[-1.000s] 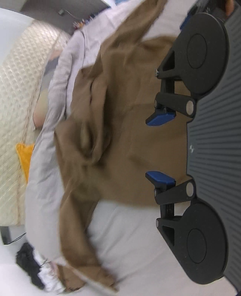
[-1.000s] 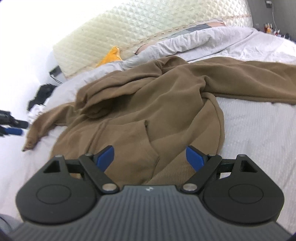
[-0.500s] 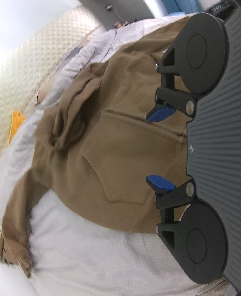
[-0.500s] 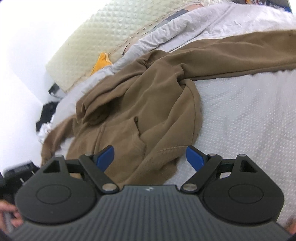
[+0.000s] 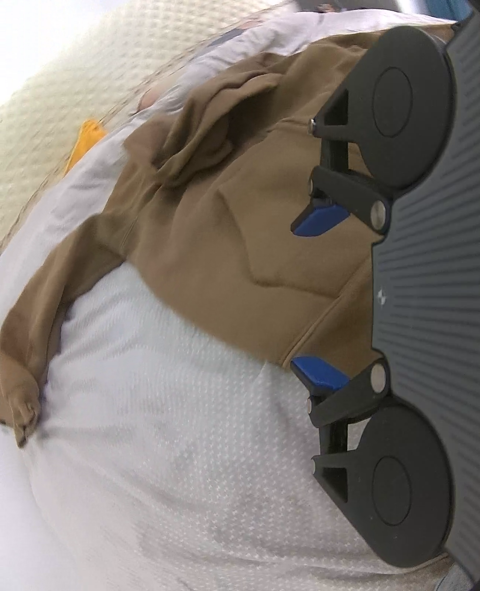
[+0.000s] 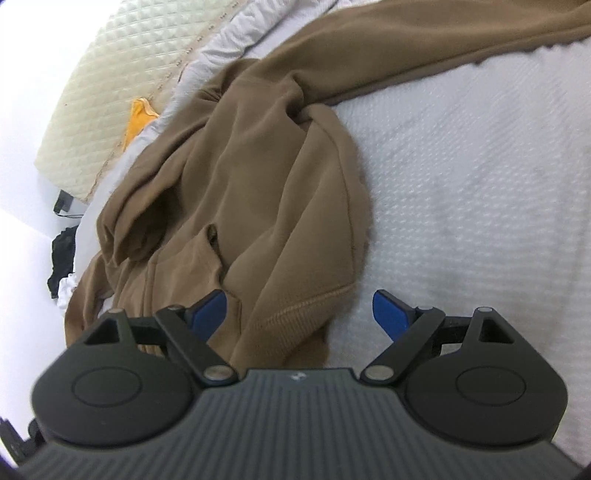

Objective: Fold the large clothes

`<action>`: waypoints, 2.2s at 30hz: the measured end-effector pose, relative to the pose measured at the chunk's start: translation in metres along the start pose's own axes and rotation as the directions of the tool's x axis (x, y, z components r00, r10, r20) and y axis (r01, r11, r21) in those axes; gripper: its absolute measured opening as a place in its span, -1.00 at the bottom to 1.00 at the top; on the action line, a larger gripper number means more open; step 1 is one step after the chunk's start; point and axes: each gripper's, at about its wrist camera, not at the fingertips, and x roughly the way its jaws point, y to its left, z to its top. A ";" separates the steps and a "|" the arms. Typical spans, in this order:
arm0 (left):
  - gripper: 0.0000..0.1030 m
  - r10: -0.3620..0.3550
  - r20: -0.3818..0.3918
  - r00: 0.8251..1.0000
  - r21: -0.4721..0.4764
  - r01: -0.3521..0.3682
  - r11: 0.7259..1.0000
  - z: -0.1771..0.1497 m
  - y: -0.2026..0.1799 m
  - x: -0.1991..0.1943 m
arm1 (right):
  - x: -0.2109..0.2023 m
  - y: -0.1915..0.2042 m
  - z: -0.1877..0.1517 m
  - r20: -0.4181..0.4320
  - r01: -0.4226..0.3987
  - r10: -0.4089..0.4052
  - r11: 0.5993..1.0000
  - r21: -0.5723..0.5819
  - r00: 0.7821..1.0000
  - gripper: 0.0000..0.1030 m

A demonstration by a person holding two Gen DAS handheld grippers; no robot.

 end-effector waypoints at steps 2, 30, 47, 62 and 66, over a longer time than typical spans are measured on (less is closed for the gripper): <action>0.48 0.015 0.002 1.000 -0.021 -0.015 1.000 0.003 0.004 0.009 | 0.006 -0.001 0.002 0.025 -0.005 0.004 1.000 0.018 1.000 0.70; -0.77 -0.198 0.022 0.980 -0.031 0.198 0.980 0.053 0.010 -0.017 | -0.059 0.071 0.010 0.124 -0.133 0.177 0.945 -0.298 0.976 -0.72; -0.76 -0.213 -0.162 0.964 0.012 0.218 0.976 0.050 0.046 -0.082 | -0.137 0.060 -0.027 0.036 -0.001 0.014 0.935 -0.355 0.999 -0.79; -0.16 -0.032 -0.307 0.951 0.116 0.071 0.991 0.037 0.043 -0.037 | -0.078 0.016 -0.048 -0.136 0.099 -0.128 0.975 -0.201 0.982 -0.63; 0.17 -0.072 -0.310 0.948 0.140 0.120 0.983 0.035 0.042 -0.055 | -0.086 0.013 -0.049 -0.110 0.110 -0.133 0.974 -0.198 0.985 -0.19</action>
